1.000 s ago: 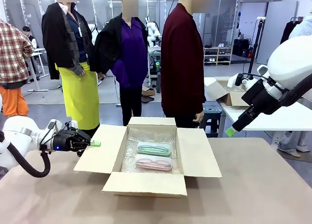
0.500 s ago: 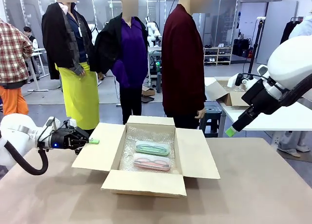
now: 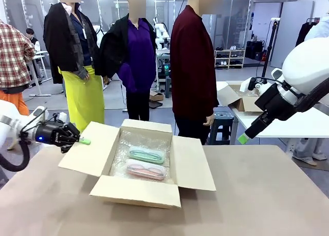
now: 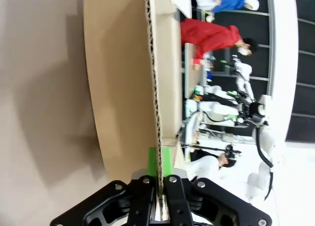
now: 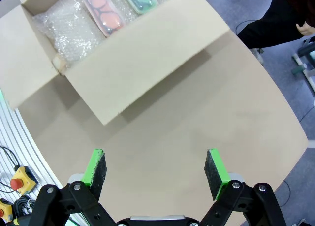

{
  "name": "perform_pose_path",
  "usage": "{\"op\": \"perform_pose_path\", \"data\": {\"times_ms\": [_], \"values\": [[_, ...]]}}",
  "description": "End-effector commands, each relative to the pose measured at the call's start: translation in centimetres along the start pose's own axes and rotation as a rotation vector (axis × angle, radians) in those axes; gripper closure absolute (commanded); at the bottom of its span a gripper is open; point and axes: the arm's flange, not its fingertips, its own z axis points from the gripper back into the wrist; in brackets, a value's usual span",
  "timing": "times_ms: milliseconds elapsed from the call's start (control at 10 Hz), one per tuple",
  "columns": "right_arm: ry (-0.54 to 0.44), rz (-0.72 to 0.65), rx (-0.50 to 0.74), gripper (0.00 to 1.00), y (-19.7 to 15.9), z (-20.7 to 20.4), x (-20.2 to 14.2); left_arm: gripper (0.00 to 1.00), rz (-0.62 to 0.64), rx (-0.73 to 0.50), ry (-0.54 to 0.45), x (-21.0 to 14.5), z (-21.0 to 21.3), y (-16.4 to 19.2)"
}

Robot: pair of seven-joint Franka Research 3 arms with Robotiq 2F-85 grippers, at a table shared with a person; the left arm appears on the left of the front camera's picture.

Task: Pack the glasses set securely to prepare it for shipping.
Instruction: Position the Package Box on the left side of the table.

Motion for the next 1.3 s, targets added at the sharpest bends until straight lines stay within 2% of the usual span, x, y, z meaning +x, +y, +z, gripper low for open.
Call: {"op": "perform_pose_path", "data": {"times_ms": [0,300,400,500,600,700,900,1000,1200], "values": [[0.010,-0.019,-0.005,0.00,0.4,0.0,0.2,1.00,0.025,0.126,-0.053,-1.4,2.3,-0.4],[0.010,-0.019,-0.005,0.00,0.4,0.0,0.2,1.00,-0.037,0.286,-0.027,-2.9,8.1,-1.6],[0.010,-0.019,-0.005,0.00,0.4,0.0,0.2,1.00,-0.065,0.406,-0.014,-3.0,9.8,-2.1],[0.010,-0.019,-0.005,0.00,0.4,0.0,0.2,1.00,-0.082,0.477,-0.019,-3.1,11.4,-2.7],[0.010,-0.019,-0.005,0.00,0.4,0.0,0.2,1.00,-0.079,0.495,-0.024,-3.2,12.9,-3.4],[0.010,-0.019,-0.005,0.00,0.4,0.0,0.2,1.00,-0.082,0.566,-0.018,-3.4,14.2,-3.8],[0.010,-0.019,-0.005,0.00,0.4,0.0,0.2,1.00,-0.102,0.691,-0.025,-3.3,16.5,-4.9],[0.010,-0.019,-0.005,0.00,0.4,0.0,0.2,1.00,-0.118,0.818,-0.032,-3.4,17.6,-5.3],[0.010,-0.019,-0.005,0.00,0.4,0.0,0.2,1.00,-0.133,0.914,-0.087,-3.2,19.1,-5.9]]}}
